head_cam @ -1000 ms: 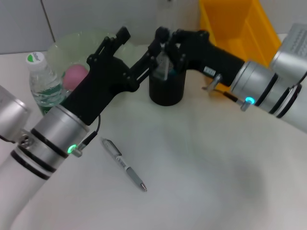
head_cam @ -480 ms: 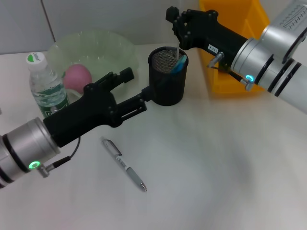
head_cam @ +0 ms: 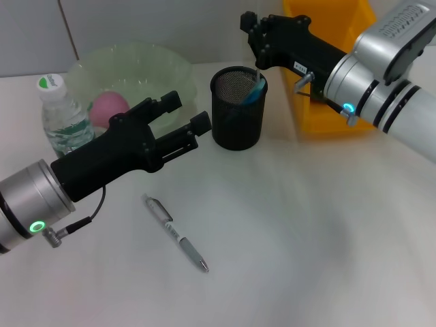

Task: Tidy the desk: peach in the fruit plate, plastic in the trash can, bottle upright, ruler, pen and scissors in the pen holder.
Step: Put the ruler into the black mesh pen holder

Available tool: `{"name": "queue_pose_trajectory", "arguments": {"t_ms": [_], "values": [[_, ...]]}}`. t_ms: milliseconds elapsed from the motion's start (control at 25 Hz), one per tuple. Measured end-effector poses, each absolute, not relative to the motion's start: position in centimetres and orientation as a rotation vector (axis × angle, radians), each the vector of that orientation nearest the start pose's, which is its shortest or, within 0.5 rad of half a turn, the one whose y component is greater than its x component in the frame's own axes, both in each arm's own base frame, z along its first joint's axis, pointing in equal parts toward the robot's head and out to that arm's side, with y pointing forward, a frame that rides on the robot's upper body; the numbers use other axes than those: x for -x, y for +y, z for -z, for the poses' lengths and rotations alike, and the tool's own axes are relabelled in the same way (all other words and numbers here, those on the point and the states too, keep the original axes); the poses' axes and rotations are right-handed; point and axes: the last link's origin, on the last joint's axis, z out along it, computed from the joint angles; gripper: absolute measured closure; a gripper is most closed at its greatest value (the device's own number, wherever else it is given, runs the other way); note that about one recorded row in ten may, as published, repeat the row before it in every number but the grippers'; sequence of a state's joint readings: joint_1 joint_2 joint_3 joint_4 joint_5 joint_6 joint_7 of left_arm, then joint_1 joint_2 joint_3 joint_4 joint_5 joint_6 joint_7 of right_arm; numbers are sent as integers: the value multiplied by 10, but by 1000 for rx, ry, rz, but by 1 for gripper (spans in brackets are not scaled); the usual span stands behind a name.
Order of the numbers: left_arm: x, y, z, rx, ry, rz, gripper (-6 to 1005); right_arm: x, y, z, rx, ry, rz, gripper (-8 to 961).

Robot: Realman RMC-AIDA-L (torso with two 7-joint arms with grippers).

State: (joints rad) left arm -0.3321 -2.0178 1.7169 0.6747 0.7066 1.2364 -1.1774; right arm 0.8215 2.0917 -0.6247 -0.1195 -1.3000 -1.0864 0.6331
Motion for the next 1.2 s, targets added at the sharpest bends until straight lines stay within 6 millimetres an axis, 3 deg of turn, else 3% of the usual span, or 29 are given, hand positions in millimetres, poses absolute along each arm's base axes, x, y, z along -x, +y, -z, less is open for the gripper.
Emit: {"name": "queue_pose_trajectory", "arguments": {"t_ms": [1200], "values": [[195, 319, 46, 2440, -619, 1277, 191, -200, 426, 52, 2165, 406, -819, 831]]}}
